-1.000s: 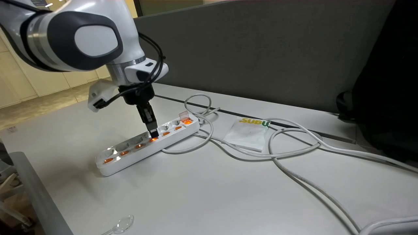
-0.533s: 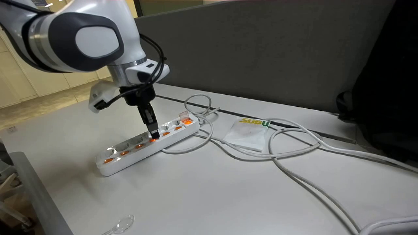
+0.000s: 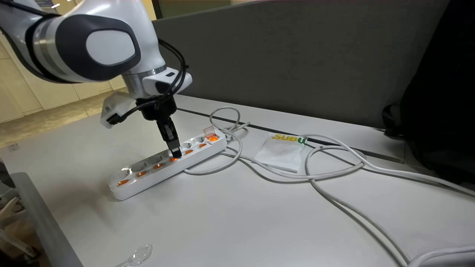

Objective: Flip the fourth switch from the left on the adaptor.

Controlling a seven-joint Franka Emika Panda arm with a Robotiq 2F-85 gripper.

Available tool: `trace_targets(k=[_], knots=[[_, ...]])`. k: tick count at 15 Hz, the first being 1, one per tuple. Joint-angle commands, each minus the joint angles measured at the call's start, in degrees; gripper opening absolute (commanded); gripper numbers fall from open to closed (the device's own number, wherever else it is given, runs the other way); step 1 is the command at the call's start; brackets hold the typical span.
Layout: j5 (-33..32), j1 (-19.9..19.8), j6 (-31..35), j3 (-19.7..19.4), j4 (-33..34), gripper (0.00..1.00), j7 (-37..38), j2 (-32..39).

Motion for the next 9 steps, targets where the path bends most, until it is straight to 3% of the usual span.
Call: trace_targets(k=[1, 5, 9], knots=[[-0.21, 0.58, -1.40, -0.81, 1.88, 0.00, 2.54, 2.89], [0.38, -0.01, -3.23, -0.28, 2.89, 0.00, 3.09, 3.95], [4.30, -3.29, -6.90, 2.67, 3.76, 0.00, 1.18, 3.53]])
